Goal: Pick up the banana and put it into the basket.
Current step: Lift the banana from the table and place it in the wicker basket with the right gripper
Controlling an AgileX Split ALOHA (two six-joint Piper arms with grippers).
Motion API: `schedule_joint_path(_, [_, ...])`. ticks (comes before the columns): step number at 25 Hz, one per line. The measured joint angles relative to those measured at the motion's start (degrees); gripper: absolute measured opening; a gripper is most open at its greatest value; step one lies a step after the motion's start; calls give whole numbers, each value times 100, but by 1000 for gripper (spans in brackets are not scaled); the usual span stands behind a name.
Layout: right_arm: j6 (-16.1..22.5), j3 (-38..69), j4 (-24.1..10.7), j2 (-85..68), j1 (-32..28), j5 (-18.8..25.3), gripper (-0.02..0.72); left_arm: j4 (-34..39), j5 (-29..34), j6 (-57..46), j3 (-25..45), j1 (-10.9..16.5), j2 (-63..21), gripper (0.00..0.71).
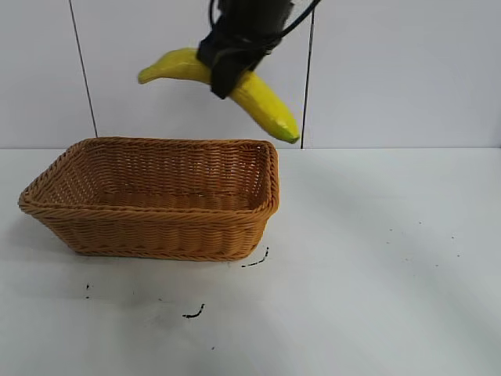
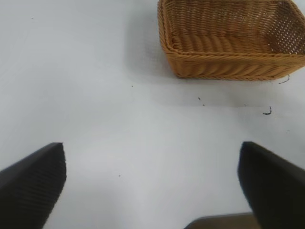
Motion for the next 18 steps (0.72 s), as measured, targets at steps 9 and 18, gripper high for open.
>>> schedule_joint_path(9, [19,0,-257,928,16,-637,319,0,0,0,0,0,0,695])
schedule_joint_path(18, [19,0,-112,1135,16,-881,319,0,0,0,0,0,0,695])
